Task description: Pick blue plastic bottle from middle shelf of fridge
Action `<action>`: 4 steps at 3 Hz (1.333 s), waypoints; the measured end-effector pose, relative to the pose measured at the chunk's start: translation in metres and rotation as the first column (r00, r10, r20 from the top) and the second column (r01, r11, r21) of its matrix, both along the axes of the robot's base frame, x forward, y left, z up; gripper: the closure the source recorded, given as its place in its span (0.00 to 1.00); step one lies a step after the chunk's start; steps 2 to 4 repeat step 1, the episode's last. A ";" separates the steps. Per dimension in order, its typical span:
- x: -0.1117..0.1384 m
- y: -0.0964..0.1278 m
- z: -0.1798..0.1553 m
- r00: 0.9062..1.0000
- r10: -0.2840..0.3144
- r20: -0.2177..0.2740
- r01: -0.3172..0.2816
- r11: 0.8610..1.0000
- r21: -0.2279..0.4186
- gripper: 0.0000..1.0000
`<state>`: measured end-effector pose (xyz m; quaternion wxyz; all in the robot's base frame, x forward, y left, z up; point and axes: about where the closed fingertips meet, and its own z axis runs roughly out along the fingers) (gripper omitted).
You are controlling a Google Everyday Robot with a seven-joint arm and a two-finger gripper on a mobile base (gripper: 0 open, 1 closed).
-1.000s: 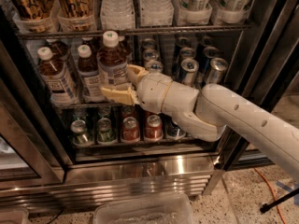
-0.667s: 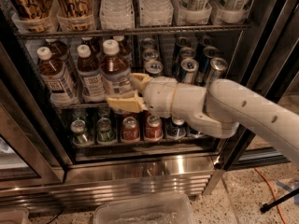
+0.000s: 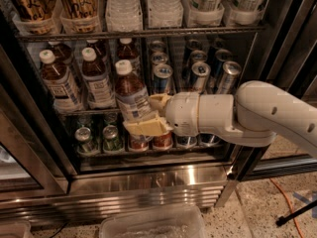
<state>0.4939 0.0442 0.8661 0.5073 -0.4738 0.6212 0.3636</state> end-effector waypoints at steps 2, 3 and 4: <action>-0.002 0.000 0.000 1.000 0.004 -0.013 -0.004 1.000 0.003 1.00; -0.002 0.000 0.000 1.000 0.004 -0.013 -0.004 1.000 0.003 1.00; -0.002 0.000 0.000 1.000 0.004 -0.013 -0.004 1.000 0.003 1.00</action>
Offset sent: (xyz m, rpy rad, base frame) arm 0.0000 0.0000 0.0000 0.0000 0.0000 0.0000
